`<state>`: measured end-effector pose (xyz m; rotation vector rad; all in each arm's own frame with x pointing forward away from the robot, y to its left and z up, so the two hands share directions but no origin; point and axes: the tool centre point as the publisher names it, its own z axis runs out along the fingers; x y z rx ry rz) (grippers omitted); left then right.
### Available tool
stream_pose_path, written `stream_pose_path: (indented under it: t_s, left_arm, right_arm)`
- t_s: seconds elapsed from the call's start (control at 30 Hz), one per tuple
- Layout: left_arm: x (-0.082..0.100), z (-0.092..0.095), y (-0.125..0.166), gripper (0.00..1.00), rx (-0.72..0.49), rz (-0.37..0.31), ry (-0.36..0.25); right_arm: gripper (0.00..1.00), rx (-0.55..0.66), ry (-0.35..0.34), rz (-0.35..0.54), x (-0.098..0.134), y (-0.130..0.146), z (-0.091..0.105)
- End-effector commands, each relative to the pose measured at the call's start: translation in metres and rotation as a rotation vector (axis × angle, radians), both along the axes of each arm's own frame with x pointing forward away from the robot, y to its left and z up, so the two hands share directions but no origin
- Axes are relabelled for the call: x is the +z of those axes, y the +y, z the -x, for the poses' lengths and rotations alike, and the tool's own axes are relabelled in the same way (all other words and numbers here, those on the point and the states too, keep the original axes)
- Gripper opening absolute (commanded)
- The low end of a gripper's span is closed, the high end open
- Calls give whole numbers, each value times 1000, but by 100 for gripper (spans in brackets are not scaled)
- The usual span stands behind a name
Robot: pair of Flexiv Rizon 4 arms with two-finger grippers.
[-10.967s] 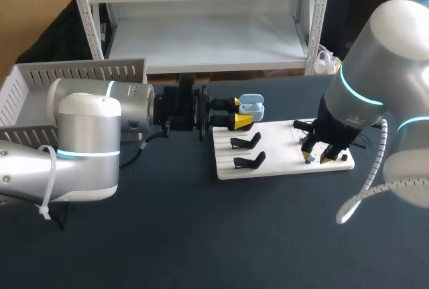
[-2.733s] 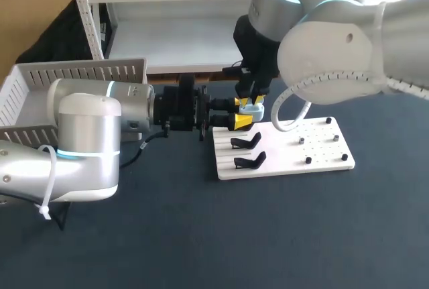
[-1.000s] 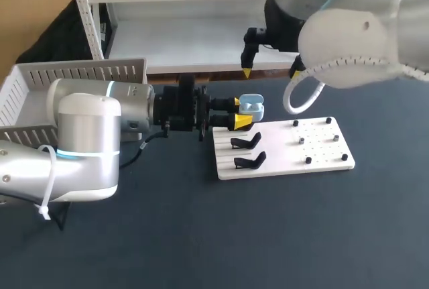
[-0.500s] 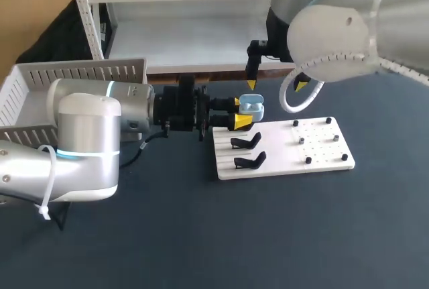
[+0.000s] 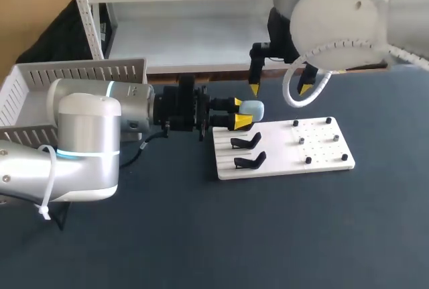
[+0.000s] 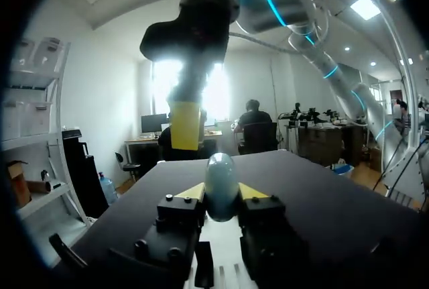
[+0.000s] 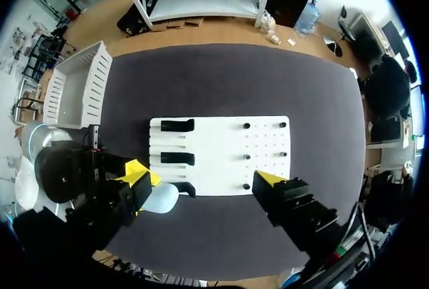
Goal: Pick up each earbud case from the left stands, insert the matching earbuds, close the lid, and place the case in the box.
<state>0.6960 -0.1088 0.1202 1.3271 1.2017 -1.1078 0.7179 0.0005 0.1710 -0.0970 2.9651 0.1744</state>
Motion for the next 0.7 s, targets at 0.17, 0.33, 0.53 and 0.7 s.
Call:
stream_pose_path:
  t_s: [0.17, 0.33, 0.53, 0.7]
  left_arm:
    - [-1, 1, 0, 0, 5, 2, -3]
    - [14, -5, 27, 0, 77, 15, -14]
    - [49, -10, 75, 0, 203, -25, -68]
    - [68, -15, 108, 0, 283, -91, -98]
  right_arm:
    - [100, 47, -115, -136, 37, -18, 17]
    - [100, 188, -125, -202, 51, -22, 39]
    - [100, 195, -120, -206, 51, -23, 43]
    - [100, 195, -120, -206, 51, -23, 43]
